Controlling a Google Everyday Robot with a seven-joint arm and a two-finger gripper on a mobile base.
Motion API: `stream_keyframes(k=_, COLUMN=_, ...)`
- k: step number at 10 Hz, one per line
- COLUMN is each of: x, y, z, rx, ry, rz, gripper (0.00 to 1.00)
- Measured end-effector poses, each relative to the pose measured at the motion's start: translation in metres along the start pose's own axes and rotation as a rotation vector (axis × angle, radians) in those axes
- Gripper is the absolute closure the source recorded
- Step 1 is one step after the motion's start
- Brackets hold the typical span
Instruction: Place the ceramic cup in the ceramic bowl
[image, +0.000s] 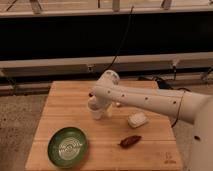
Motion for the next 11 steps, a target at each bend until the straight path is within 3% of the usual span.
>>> stream_keyframes(k=11, x=0.007, y=-0.004, z=0.023, rx=0.002, ry=-0.046, rz=-0.018, gripper=0.20)
